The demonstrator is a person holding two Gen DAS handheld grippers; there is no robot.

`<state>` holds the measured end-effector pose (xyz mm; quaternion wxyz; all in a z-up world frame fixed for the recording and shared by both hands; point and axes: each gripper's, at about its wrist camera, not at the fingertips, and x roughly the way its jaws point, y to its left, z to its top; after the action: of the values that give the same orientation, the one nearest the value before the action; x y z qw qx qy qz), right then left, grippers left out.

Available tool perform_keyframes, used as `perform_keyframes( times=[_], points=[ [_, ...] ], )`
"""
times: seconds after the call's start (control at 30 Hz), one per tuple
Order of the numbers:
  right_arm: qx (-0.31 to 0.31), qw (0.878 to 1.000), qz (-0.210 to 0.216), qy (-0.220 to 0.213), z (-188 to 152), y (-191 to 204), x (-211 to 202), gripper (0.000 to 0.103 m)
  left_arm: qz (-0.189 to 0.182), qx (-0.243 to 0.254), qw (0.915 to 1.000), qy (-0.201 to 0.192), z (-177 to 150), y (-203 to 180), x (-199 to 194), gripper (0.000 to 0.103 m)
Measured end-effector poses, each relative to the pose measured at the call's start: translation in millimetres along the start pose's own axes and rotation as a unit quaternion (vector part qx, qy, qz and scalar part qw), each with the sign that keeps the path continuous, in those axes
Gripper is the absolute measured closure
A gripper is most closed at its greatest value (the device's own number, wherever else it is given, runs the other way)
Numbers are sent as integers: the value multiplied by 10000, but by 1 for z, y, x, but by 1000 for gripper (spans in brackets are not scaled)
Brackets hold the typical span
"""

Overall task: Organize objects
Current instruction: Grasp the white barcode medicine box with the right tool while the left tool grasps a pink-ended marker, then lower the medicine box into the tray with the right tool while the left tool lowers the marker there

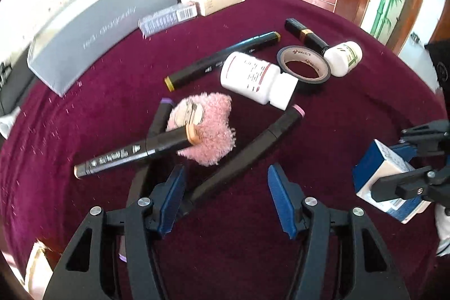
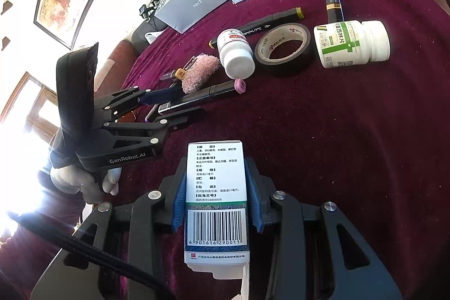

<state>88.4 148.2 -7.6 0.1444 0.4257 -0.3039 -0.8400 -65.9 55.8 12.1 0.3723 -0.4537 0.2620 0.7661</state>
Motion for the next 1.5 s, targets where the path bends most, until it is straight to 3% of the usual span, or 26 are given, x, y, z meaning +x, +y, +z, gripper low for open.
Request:
perform_keyframes(
  times=[0.1, 0.17, 0.23, 0.4, 0.53, 0.63, 0.7, 0.73, 0.77, 0.93, 1.2, 1.23, 1.27, 1.37, 1.5],
  points=[
    [33, 10000, 32, 0, 1, -1, 1, 69, -224, -40, 9996, 183, -9, -8, -4, 57],
    [49, 10000, 46, 1, 1, -1, 1, 69, -377, 51, 9989, 272, -15, -20, -10, 69],
    [53, 10000, 50, 0, 1, -1, 2, 69, -408, 107, 9986, 318, -19, -31, -12, 71],
    [48, 10000, 41, -1, 1, -1, 1, 68, -186, -12, 9997, 158, -10, -46, -6, 71],
    [14, 10000, 7, -4, 2, -1, 1, 68, 99, -138, 9997, -191, -2, -55, 0, 72],
    [71, 10000, 5, -13, 2, -4, 0, 69, 145, -598, 9969, -490, -14, -52, -2, 72],
    [40, 10000, -1, -16, 2, -3, 0, 68, 238, -653, 9960, -568, -22, -53, -4, 72],
    [9, 10000, -28, -22, 2, -2, 0, 68, 282, -681, 9958, -544, -24, -54, -5, 74],
    [-26, 10000, -55, -26, 2, -1, 0, 66, 256, -741, 9958, -475, -27, -55, -8, 87],
    [-340, 9989, -314, -34, -1, 12, 1, 61, 342, -952, 9942, -371, -46, -61, -27, 91],
    [-897, 9864, -1381, -3, -15, 41, 4, 58, 227, -1715, 9802, -965, -90, -46, -88, 91],
    [-942, 9847, -1468, 14, -16, 43, 5, 60, 226, -1765, 9787, -1023, -96, -45, -95, 91],
    [-980, 9830, -1553, 24, -17, 44, 4, 70, 219, -1820, 9771, -1078, -102, -43, -101, 91],
    [-1005, 9807, -1678, 47, -20, 49, 0, 71, 244, -2063, 9700, -1264, -123, -34, -122, 91],
    [-1084, 9844, -1381, -97, -18, 77, -19, 71, 318, -2404, 9578, -1543, -153, -17, -158, 90]
  ],
)
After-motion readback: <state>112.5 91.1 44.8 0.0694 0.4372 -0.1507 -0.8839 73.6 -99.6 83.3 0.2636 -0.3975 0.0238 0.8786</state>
